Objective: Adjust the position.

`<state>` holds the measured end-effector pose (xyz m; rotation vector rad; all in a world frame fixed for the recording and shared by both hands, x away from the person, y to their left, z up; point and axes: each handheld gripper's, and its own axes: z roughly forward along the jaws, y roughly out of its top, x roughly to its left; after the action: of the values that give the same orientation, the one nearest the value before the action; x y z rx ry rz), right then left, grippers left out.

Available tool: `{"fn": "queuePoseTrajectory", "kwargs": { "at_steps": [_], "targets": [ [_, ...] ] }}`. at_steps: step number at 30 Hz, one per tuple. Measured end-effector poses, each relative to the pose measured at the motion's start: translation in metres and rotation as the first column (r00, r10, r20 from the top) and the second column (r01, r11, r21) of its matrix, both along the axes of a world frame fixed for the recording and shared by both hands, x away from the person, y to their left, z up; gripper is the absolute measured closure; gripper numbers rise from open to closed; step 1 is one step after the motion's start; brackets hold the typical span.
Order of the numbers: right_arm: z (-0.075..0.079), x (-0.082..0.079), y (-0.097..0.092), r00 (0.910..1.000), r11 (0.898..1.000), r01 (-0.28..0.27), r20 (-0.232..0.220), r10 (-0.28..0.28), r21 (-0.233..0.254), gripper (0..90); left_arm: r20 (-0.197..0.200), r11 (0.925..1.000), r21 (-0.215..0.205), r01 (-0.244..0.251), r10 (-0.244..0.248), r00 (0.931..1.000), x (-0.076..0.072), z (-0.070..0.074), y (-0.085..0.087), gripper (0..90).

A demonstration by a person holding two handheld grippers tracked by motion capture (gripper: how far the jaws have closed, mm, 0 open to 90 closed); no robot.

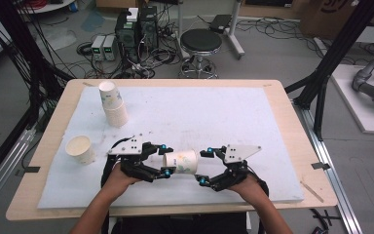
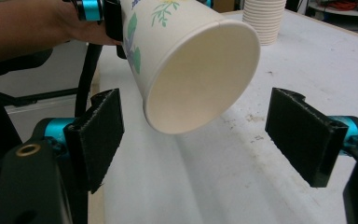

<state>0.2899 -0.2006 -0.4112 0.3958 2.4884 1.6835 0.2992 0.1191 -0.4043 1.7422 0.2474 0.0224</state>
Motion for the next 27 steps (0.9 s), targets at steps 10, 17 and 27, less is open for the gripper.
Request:
{"fn": "queuePoseTrajectory", "kwargs": {
  "at_steps": [10,17,27],
  "targets": [
    [-0.0033,0.0000,0.0054,0.9993,0.999,-0.035,-0.014,0.035,-0.007,19.7,0.000,0.9986,-0.011,0.052,-0.052,0.9986,-0.0017,-0.0014,-0.0049,36.6],
    [-0.0036,0.0004,0.0082,0.9980,0.998,-0.059,-0.022,0.060,0.015,19.8,-0.019,0.9951,-0.049,0.085,-0.086,0.9961,-0.0015,-0.0036,-0.0062,36.6],
    [-0.0038,0.0013,0.0060,0.9941,0.991,-0.100,-0.032,0.103,0.093,24.9,-0.029,0.9879,-0.111,0.108,-0.112,0.9933,0.0005,-0.0084,-0.0043,36.6]
  ]
}}
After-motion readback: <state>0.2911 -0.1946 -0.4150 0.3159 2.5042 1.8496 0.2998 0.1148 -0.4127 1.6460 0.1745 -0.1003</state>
